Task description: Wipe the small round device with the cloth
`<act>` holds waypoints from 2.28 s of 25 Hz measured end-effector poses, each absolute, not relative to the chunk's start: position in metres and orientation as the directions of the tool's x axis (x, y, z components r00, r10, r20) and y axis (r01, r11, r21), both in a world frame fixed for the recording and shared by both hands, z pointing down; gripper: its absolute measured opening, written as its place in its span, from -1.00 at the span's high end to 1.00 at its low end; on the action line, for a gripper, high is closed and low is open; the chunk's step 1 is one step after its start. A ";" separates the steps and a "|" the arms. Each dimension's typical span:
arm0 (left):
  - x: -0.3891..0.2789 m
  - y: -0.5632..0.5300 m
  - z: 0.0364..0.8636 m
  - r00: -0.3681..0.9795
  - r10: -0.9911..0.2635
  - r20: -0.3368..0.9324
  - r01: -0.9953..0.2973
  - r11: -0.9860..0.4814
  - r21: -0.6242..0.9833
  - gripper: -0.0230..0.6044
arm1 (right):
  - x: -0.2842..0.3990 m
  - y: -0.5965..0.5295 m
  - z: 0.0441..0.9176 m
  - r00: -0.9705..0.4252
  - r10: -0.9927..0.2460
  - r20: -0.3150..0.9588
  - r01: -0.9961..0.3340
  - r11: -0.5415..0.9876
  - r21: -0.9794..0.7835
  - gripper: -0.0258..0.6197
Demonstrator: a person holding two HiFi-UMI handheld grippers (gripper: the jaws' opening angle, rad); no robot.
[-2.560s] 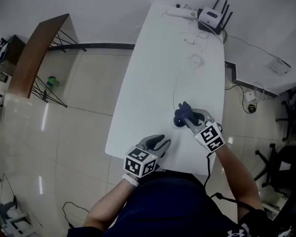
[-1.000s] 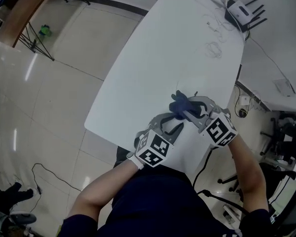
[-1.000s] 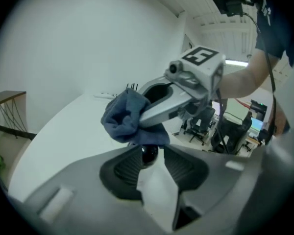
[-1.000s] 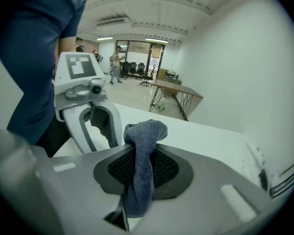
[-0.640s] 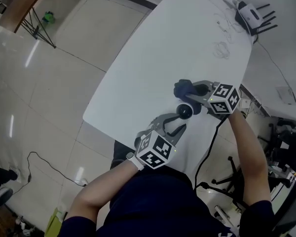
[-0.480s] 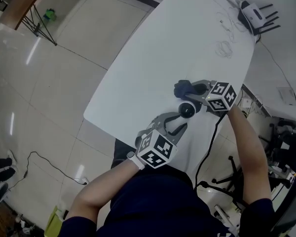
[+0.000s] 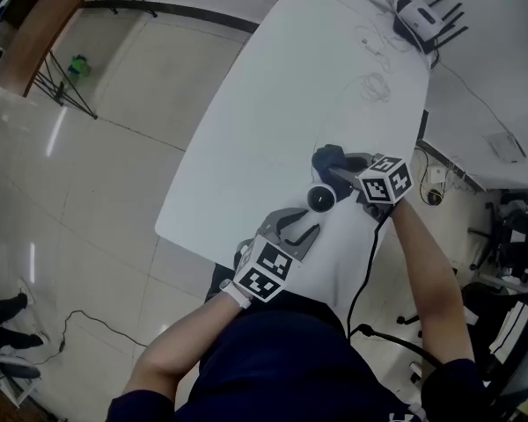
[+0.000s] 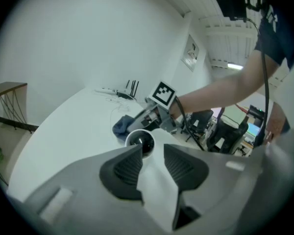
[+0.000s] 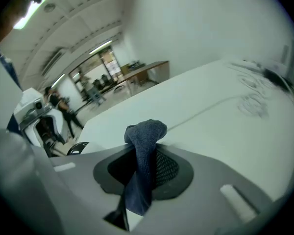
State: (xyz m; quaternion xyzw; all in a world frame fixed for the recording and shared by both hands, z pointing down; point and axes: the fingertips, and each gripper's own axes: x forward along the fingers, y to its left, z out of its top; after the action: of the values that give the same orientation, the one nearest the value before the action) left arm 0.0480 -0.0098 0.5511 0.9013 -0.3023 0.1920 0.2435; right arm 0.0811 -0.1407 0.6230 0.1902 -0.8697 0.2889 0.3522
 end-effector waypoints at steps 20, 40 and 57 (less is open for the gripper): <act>0.009 0.000 0.545 0.840 -0.221 0.495 -0.454 -0.786 0.419 0.51 | 0.129 -0.025 0.661 -0.282 -0.674 0.683 -0.574 -0.452 -0.683 0.69; 0.052 -0.006 0.531 0.915 -0.010 0.402 -0.215 -0.858 0.466 0.52 | 0.121 -0.010 0.545 -0.172 -0.921 0.348 -0.543 -0.206 -0.814 0.69; -0.027 -0.018 0.548 0.860 -0.264 0.437 -0.468 -0.750 0.467 0.55 | 0.080 -0.038 0.509 -0.156 -0.887 0.435 -0.981 0.087 -0.174 0.69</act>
State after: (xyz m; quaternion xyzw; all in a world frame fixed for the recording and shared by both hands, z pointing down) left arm -0.0267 -0.0185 0.5476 0.9189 -0.1994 0.1746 0.2921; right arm 0.0795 -0.0384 0.5091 0.6402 -0.7292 0.2155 0.1093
